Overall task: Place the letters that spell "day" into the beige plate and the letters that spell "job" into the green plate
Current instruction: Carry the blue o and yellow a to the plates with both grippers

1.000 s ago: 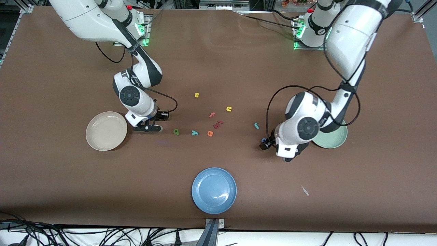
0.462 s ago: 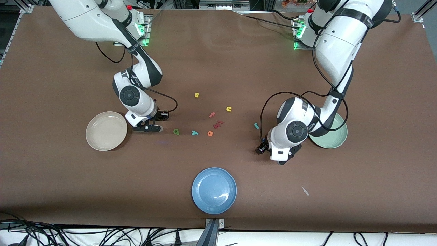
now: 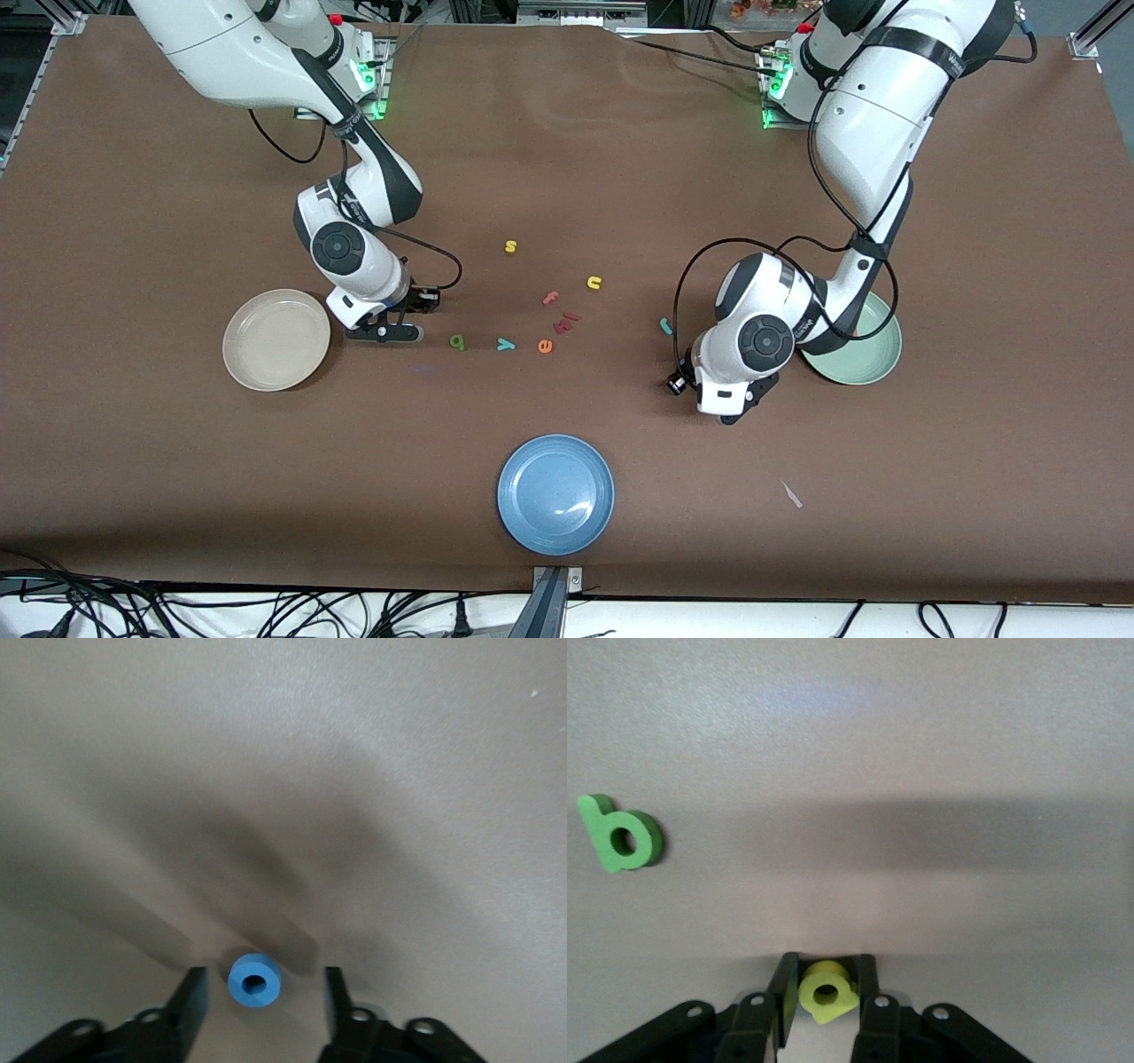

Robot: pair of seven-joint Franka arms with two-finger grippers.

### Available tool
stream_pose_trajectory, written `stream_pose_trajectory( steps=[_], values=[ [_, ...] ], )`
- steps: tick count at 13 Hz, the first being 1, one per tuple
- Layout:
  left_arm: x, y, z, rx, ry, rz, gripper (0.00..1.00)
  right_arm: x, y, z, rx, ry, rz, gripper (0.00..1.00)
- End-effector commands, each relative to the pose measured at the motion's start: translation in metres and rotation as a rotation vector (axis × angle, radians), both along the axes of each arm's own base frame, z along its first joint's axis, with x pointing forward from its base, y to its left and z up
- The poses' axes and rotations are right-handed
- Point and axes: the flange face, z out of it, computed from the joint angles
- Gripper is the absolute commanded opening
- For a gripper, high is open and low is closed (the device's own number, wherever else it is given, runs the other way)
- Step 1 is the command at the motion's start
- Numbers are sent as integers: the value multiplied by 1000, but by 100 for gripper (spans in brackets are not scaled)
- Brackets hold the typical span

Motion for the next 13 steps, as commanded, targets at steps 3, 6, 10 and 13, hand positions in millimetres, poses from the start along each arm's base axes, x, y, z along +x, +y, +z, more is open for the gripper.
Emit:
stream_pose_trajectory(
  steps=[3, 6, 10, 13],
  values=[
    [-9, -2, -9, 31, 14, -21, 53, 40, -3, 50, -55, 66, 19, 20],
    [-10, -4, -10, 31, 13, -16, 46, 61, -61, 79, -79, 31, 114, 20],
    [-10, -4, -12, 33, 15, -18, 25, 70, -120, 83, -91, 31, 211, 20],
    [-9, -2, -12, 33, 15, -22, 20, 77, -162, 77, -27, 39, 258, 20]
  ],
)
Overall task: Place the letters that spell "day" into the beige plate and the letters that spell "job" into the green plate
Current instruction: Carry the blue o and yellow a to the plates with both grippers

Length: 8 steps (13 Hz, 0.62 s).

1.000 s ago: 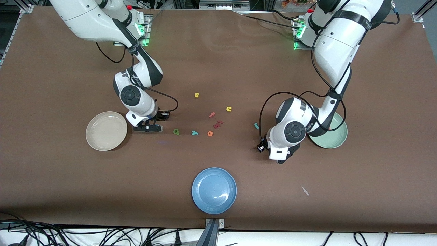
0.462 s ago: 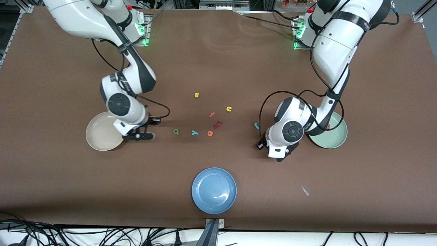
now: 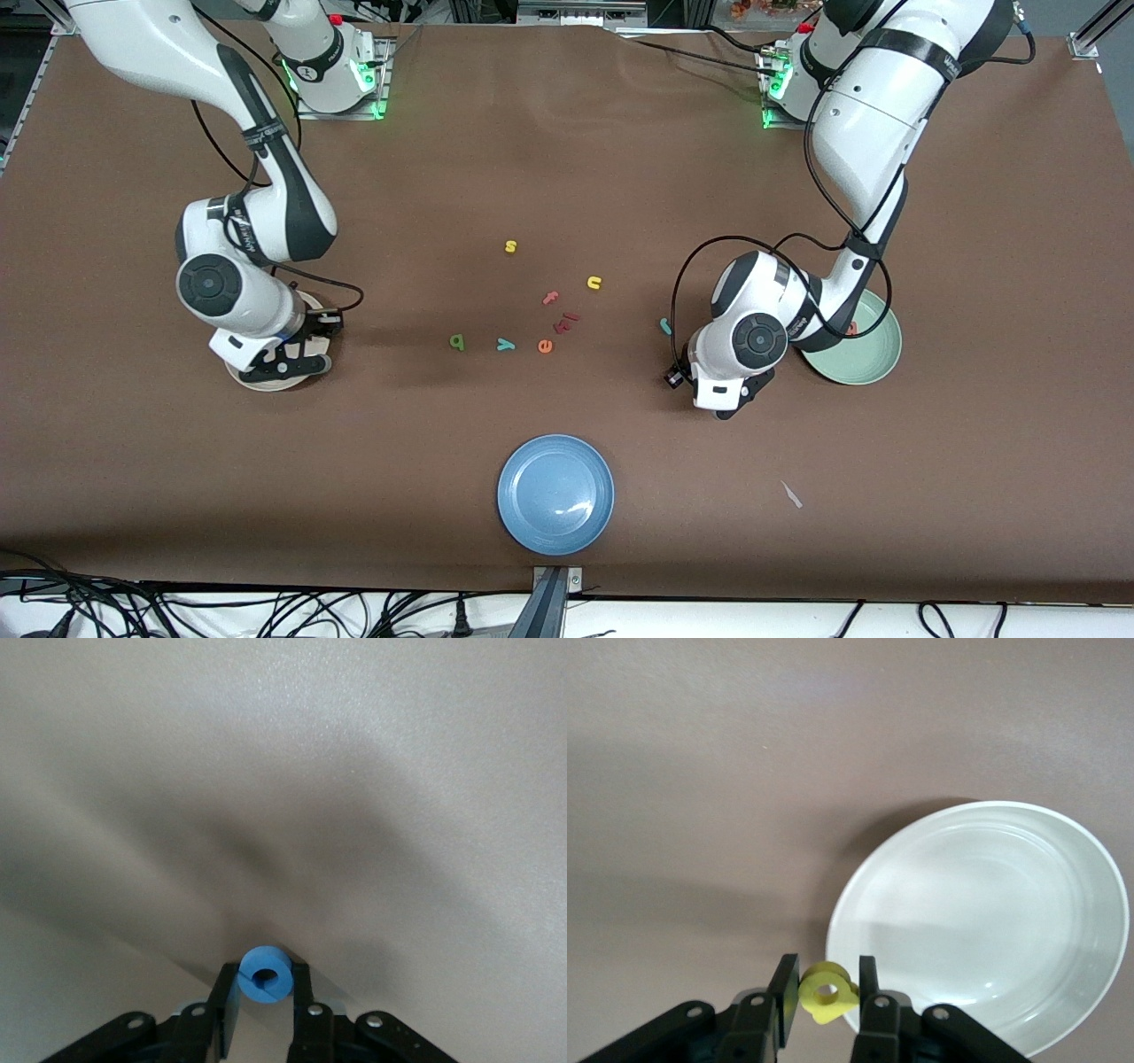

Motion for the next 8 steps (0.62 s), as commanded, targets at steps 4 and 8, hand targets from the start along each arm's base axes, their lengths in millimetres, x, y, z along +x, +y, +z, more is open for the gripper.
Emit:
stream_pose_trajectory(
  steps=[4, 8],
  values=[
    [13, 17, 28, 15, -38, -34, 16, 1, -51, -19, 85, 29, 15, 97],
    [20, 77, 111, 20, 18, -142, 11, 5, -33, -10, 79, 13, -53, 100]
  ],
)
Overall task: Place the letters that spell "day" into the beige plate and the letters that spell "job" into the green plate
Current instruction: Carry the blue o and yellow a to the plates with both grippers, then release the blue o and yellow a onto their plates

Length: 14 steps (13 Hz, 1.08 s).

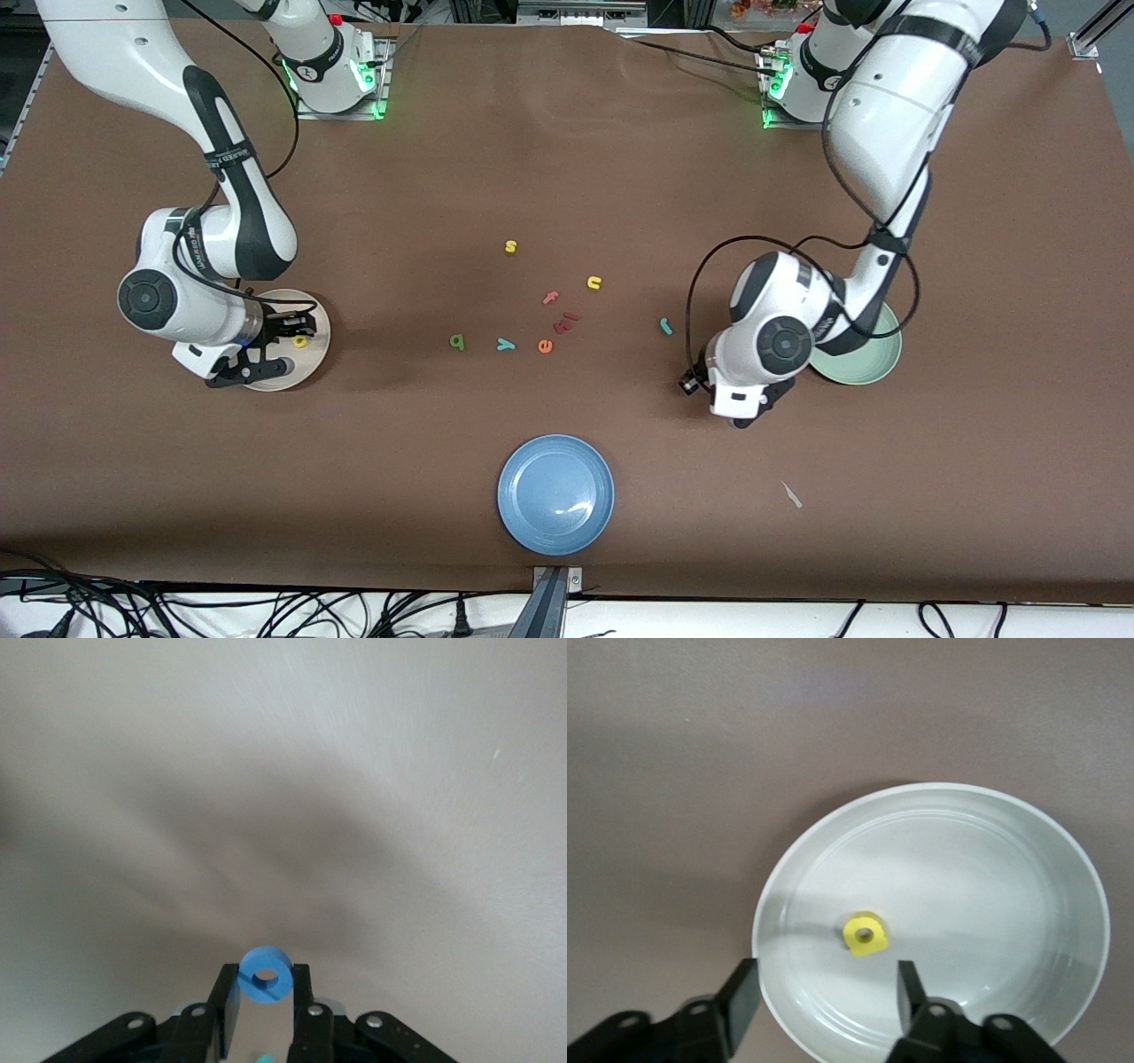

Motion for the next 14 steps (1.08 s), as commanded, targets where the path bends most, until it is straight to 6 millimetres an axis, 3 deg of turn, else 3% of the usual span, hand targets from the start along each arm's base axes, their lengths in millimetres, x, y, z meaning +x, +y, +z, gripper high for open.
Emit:
stream_pose_trajectory(
  steps=[1, 5, 8, 10, 12, 13, 14],
  values=[
    [-6, 55, 57, 24, 69, -112, 11, 2, 32, 10, 17, -16, -57, 100],
    [-11, 160, 64, -24, 212, -267, 11, -1, 81, 11, 32, -21, -143, 100],
    [-28, 211, 33, -49, 274, -342, 11, -3, 139, 14, 45, -31, -180, 100],
    [-40, 226, 0, -47, 260, -343, 11, 2, 169, 9, 52, -45, -173, 100],
    [-56, 228, -33, -52, 248, -337, 13, 0, 193, -1, 68, -76, -166, 100],
    [-57, 228, -36, -53, 247, -336, 18, -2, 203, -8, 73, -89, -185, 100],
    [-57, 227, -35, -52, 248, -331, 42, -4, 212, -15, 77, -100, -208, 100]
  ],
)
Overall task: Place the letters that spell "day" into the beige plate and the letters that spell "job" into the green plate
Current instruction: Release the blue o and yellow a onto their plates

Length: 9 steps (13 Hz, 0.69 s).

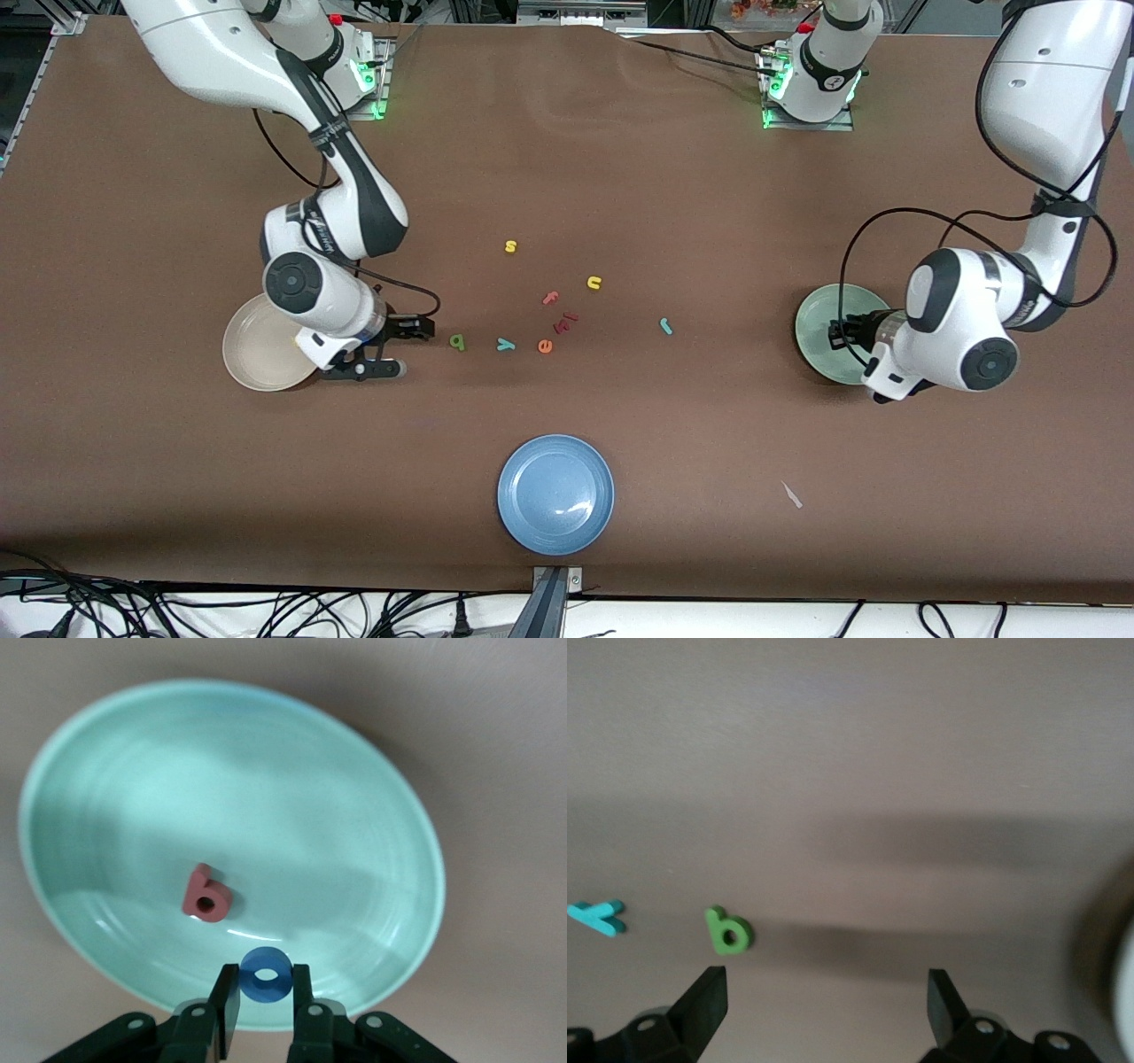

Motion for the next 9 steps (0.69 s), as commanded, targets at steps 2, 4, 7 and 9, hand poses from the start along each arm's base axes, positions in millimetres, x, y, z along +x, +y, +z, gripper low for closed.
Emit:
stream_pose_trajectory(
  steps=[2, 4, 7, 9],
  values=[
    [-3, -4, 13, 13, -14, -23, 100, -1, 33, -21, 23, -24, -49, 100],
    [4, -9, 41, 11, 0, -20, 100, -6, 43, -28, 17, -22, -36, 100],
    [12, -80, 87, 45, -64, 75, 100, -8, 67, -37, 13, -29, 20, 99],
    [10, -134, 101, 72, -84, 184, 99, -7, 77, -44, -17, -48, 75, 96]
  ],
)
